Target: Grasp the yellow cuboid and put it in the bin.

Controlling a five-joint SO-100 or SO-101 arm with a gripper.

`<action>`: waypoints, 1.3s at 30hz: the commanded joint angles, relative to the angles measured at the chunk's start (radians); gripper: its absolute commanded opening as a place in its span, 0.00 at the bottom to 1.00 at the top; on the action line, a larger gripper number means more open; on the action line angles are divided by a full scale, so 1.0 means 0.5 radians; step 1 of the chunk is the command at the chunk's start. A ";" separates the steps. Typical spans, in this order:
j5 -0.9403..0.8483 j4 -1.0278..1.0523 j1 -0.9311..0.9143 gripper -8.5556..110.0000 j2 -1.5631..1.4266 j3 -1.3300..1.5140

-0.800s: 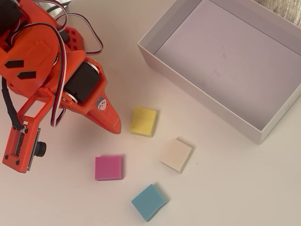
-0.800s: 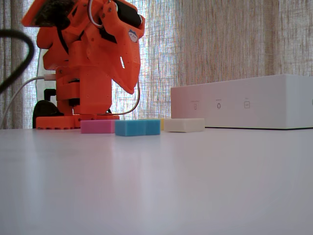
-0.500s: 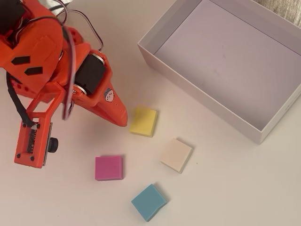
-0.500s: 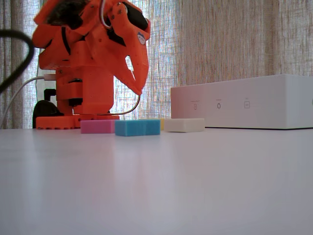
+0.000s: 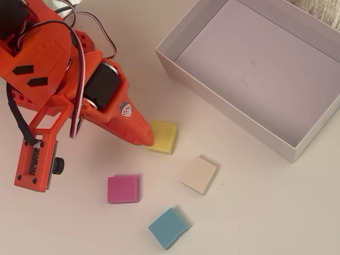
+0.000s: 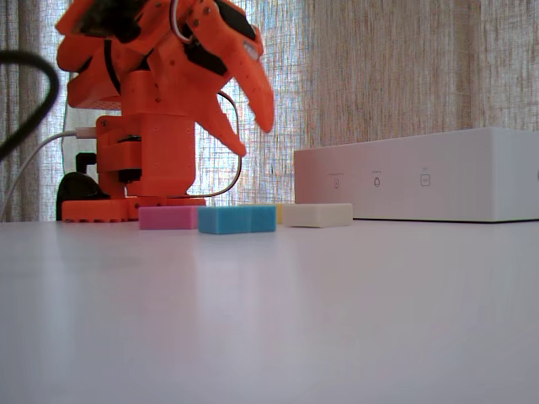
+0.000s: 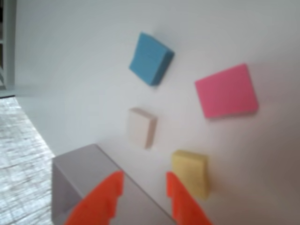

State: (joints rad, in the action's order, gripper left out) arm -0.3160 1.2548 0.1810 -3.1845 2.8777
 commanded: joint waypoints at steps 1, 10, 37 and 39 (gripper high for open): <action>0.067 -0.166 0.040 0.24 0.368 -0.347; 0.160 -0.077 0.261 0.28 1.463 -1.700; -0.086 0.522 0.316 0.23 2.218 -1.611; -0.098 0.448 0.304 0.22 2.184 -1.528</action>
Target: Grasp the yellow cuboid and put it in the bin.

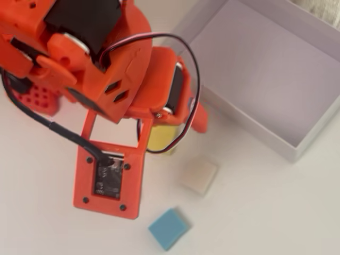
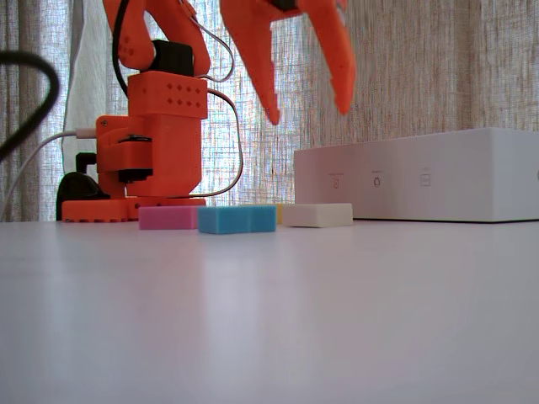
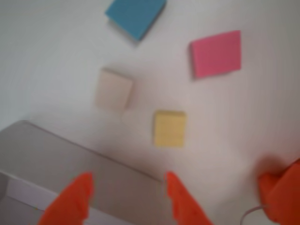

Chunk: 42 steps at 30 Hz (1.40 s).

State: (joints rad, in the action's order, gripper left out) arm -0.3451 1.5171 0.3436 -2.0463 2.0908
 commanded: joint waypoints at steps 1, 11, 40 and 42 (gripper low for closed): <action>-0.049 -0.117 -0.025 0.22 -0.101 0.089; -0.463 -0.534 -0.098 0.22 -0.147 0.611; -0.512 -0.969 -0.166 0.00 -0.123 1.009; -0.497 -0.966 -0.169 0.00 -0.120 1.009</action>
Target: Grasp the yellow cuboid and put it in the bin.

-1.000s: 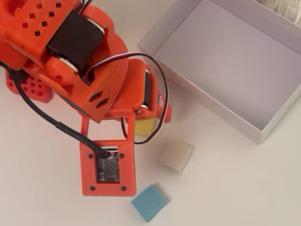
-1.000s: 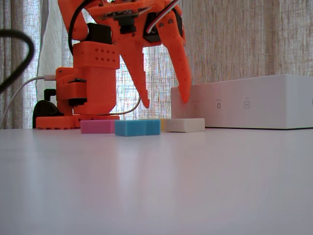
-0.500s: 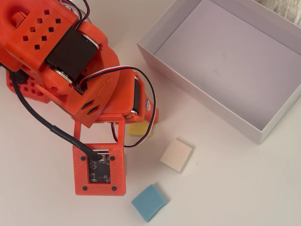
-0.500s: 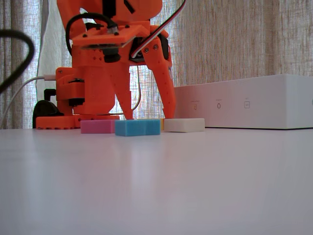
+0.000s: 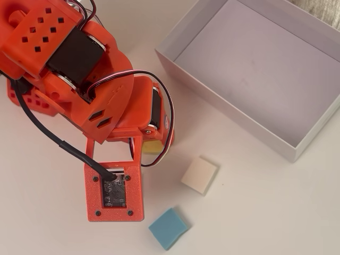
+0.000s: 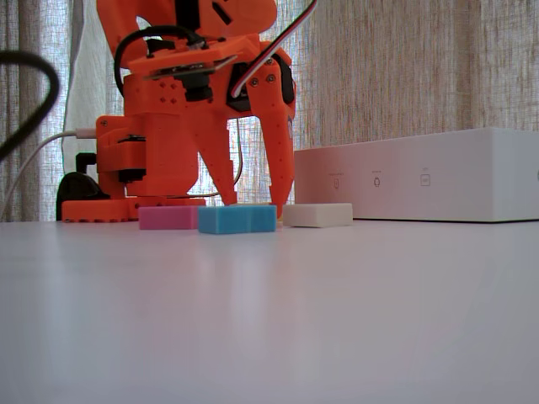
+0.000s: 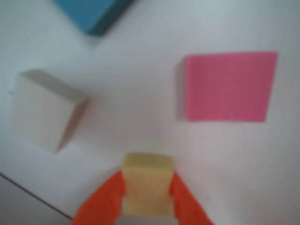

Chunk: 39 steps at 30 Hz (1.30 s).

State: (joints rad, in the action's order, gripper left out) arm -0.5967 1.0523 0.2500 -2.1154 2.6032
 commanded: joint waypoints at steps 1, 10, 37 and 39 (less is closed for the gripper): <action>0.009 -0.037 0.012 0.00 0.018 -0.018; 0.015 0.058 0.049 0.00 -0.101 -0.543; -0.003 -0.028 1.218 0.00 -0.445 -0.571; -0.006 -0.043 1.193 0.01 -0.423 -0.469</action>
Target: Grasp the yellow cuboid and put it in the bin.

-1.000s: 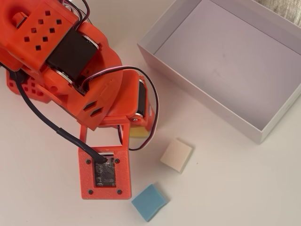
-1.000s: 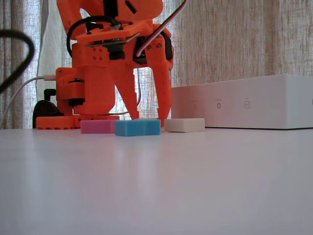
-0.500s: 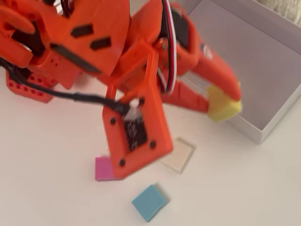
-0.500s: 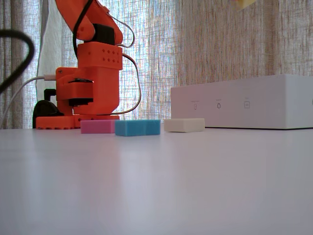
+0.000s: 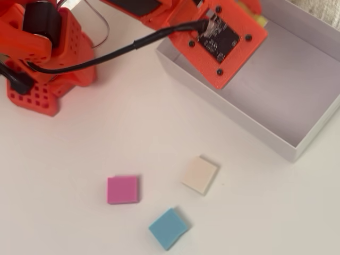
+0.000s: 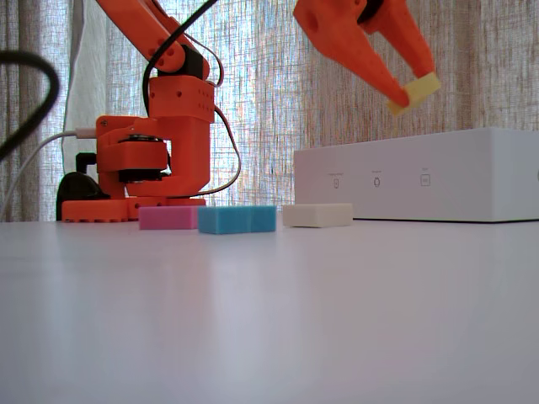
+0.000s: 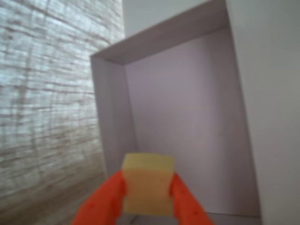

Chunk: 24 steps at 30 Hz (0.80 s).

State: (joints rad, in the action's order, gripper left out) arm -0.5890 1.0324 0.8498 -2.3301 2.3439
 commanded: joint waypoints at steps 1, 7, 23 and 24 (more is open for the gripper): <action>-0.021 -0.018 -0.021 0.01 0.018 0.095; -0.009 -0.080 -0.052 0.24 0.037 0.291; 0.034 -1.258 -0.485 0.35 -0.359 0.144; 0.064 -1.298 -0.577 0.35 -0.426 0.144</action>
State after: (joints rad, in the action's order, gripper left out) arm -0.5768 0.4648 0.6581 -2.4498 2.4758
